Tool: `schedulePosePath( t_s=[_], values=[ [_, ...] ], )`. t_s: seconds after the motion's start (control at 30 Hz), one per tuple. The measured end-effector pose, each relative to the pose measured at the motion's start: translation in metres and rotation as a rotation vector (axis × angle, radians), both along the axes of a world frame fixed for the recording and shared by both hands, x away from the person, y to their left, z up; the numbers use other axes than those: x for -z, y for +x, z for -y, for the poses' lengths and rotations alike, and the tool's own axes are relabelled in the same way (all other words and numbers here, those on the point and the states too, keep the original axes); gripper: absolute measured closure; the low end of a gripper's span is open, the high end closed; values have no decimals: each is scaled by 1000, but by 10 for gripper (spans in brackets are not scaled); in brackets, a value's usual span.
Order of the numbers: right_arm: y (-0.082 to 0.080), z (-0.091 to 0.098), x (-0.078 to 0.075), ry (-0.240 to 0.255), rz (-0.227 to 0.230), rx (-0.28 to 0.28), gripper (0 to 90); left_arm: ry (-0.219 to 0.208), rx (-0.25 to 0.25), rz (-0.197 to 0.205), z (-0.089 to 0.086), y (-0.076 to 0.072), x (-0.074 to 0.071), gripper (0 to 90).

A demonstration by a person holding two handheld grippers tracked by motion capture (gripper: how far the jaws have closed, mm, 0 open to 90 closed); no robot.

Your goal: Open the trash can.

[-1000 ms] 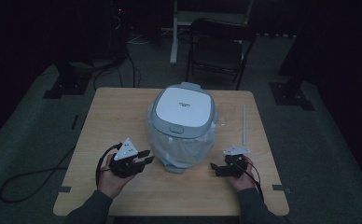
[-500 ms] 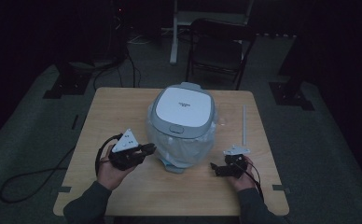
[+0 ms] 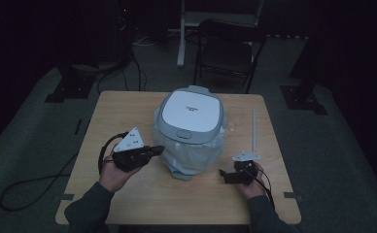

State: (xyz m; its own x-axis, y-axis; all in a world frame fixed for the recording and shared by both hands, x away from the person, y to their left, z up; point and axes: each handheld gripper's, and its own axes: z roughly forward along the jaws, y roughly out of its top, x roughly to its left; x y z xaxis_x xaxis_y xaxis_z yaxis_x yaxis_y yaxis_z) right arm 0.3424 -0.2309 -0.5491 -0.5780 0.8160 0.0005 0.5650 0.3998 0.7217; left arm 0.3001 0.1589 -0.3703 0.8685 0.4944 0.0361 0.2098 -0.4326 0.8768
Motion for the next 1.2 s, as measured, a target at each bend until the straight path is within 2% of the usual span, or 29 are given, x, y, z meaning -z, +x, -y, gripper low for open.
schedulePosePath(
  t_s=[0.27, 0.47, 0.67, 0.9, 1.2],
  values=[
    [0, 0, 0, 0, 0, 0, 124, 11, 39, 14, 6, 3, -15, 900],
    [0, 0, 0, 0, 0, 0, 124, 3, 62, 37, 10, 6, -29, 900],
    [0, 0, 0, 0, 0, 0, 124, -18, 81, 38, 15, 14, -38, 900],
    [0, 0, 0, 0, 0, 1, 124, -25, 105, 30, 25, 25, -44, 900],
    [0, 0, 0, 0, 0, 0, 124, -29, 120, 23, 38, 34, -44, 900]
  ],
)
